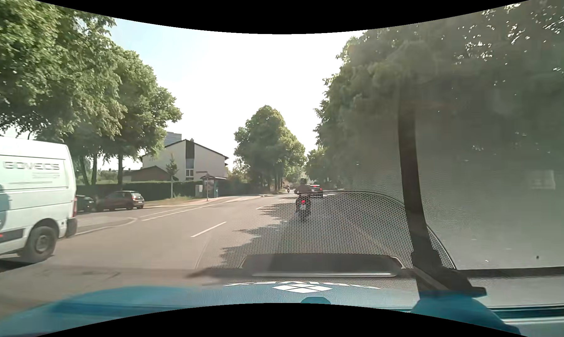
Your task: Follow the waypoints while adhering to traffic rules and regulations
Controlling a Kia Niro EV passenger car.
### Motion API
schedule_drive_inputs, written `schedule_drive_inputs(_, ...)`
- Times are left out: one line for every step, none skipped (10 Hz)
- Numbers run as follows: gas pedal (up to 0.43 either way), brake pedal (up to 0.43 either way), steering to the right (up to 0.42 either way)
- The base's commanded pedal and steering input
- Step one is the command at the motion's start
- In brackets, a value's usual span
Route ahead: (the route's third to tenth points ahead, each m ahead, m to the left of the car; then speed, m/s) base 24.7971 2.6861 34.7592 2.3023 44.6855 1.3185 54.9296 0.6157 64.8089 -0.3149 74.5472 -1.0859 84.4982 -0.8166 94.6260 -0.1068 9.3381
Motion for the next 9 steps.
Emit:
schedule_drive_inputs(0.0,0.079,0.017)
schedule_drive_inputs(0.0,0.073,0.015)
schedule_drive_inputs(0.0,0.073,0.014)
schedule_drive_inputs(0.0,0.049,0.015)
schedule_drive_inputs(0.0,0.03,0.015)
schedule_drive_inputs(0.0,0.024,0.014)
schedule_drive_inputs(0.0,0.0,0.015)
schedule_drive_inputs(0.0,0.0,0.016)
schedule_drive_inputs(0.0,0.0,0.018)
